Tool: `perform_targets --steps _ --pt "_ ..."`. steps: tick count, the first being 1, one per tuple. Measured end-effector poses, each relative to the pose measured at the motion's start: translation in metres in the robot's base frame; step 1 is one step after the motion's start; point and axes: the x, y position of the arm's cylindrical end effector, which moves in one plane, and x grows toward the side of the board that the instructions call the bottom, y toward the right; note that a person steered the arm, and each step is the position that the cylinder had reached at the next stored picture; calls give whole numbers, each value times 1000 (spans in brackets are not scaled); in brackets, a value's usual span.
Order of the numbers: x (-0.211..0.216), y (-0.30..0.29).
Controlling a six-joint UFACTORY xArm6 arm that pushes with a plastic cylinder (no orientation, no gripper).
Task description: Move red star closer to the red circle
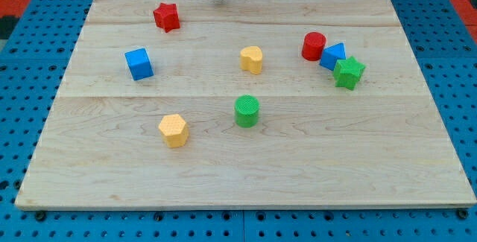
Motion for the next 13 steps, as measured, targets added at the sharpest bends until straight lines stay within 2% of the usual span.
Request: perform_targets --steps 1,2,3,4,5,6,7,8,10,13 --pt "-1 -67" --pt "0 -178" --pt "54 -142" --pt "58 -48" --pt "86 4" --pt "95 -25" --pt "111 -19" --pt "115 23" --pt "126 52" --pt "101 36"
